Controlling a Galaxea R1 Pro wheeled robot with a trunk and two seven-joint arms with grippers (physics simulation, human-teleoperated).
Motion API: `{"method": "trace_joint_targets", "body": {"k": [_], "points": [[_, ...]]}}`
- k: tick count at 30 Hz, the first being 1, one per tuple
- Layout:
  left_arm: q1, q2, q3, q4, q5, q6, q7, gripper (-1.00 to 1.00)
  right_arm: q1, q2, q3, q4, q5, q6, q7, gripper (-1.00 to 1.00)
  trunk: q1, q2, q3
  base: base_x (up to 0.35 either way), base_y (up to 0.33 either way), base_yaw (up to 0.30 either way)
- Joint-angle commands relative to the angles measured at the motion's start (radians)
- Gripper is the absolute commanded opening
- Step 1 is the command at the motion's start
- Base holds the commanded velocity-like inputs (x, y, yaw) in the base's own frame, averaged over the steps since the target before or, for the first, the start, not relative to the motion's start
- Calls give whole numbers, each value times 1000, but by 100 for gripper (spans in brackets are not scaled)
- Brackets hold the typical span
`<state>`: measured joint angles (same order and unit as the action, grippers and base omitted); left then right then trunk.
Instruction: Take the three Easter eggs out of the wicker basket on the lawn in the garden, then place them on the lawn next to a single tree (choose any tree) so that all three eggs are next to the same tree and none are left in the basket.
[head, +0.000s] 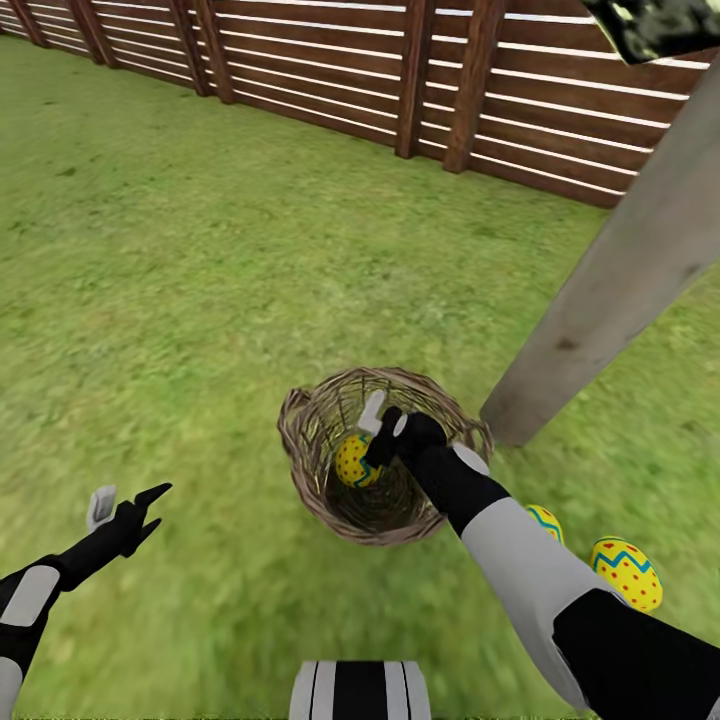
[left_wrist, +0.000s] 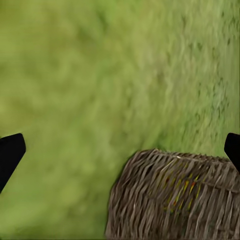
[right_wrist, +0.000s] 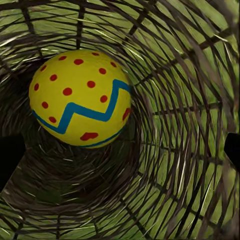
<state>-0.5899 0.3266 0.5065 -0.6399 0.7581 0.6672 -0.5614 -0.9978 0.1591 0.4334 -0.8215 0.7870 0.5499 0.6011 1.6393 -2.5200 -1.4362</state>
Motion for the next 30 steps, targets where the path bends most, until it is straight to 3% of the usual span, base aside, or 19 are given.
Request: {"method": "trace_joint_targets", "body": {"k": [1, 8, 12, 21, 30], "points": [[-1, -1, 3, 1, 3, 7, -2, 100, -13, 0, -2, 10, 9, 3, -10, 100, 0, -1, -5, 0, 0, 0], [-1, -1, 3, 1, 3, 6, -2, 100, -34, 0, -26, 52, -2, 0, -59, 100, 3, -2, -32, 0, 0, 0], [-1, -1, 2, 1, 3, 6, -2, 100, -34, 0, -29, 52, -41, -4, -60, 100, 5, -3, -47, 0, 0, 0], [-1, -6, 2, 2, 3, 6, -2, 100, -33, 2, -20, 41, -48, -5, -59, 100, 9, -5, -82, 0, 0, 0], [-1, -6, 3, 3, 3, 6, -2, 100, -33, 2, -19, 29, -48, -7, -60, 100, 9, -5, -82, 0, 0, 0]]}}
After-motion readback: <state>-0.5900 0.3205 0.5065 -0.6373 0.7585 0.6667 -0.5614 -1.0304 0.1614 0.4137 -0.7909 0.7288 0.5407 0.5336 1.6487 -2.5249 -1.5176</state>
